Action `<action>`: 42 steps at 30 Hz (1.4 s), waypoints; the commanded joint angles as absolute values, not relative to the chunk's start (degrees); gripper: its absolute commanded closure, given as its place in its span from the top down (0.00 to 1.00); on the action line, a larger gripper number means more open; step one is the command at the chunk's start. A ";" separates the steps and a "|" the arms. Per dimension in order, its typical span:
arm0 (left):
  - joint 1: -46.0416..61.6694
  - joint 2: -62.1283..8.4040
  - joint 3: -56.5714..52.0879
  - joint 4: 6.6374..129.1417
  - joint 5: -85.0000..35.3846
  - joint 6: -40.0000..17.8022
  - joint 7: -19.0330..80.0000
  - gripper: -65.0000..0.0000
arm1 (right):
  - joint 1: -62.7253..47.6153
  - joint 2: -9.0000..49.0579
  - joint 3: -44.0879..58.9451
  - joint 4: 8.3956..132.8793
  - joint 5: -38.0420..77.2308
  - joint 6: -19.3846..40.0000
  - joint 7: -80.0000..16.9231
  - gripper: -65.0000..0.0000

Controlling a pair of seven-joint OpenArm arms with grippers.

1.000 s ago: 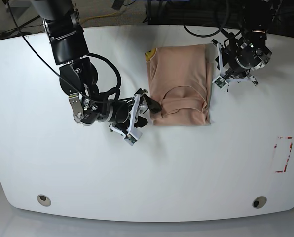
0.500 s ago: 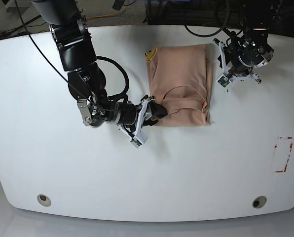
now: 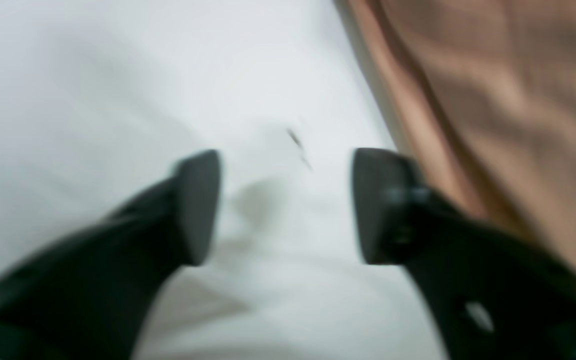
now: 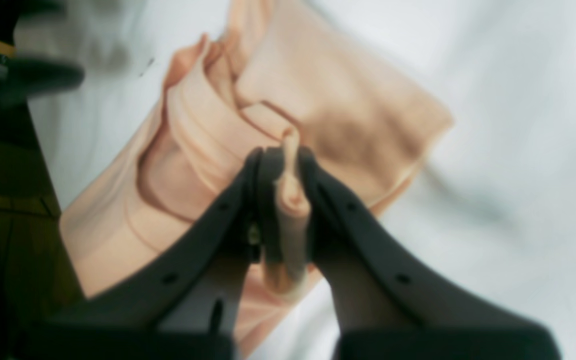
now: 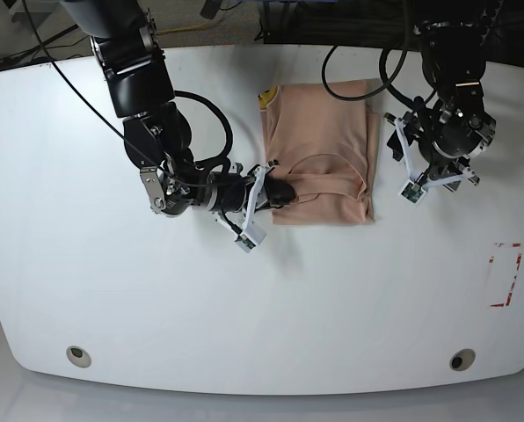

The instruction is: Fold the T-shirt properly

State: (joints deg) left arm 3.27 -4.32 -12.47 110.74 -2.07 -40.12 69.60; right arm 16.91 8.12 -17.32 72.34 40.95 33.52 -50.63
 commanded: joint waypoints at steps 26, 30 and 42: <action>-10.15 0.31 -9.36 87.96 -2.51 -40.00 62.29 0.65 | 17.45 8.13 -16.92 75.65 42.24 33.98 -49.10 0.00; -10.24 0.31 -8.31 84.88 -2.51 -40.00 60.26 0.60 | 17.45 8.13 -16.92 75.65 42.24 33.98 -49.10 0.00; -9.71 0.31 -7.43 83.82 -2.51 -40.00 56.13 0.01 | 17.45 8.13 -16.92 75.65 42.15 33.98 -49.01 0.00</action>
State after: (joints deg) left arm -8.58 0.34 -7.44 82.91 -2.13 -39.94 56.93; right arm 16.10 8.25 -17.19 74.43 40.80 33.50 -50.17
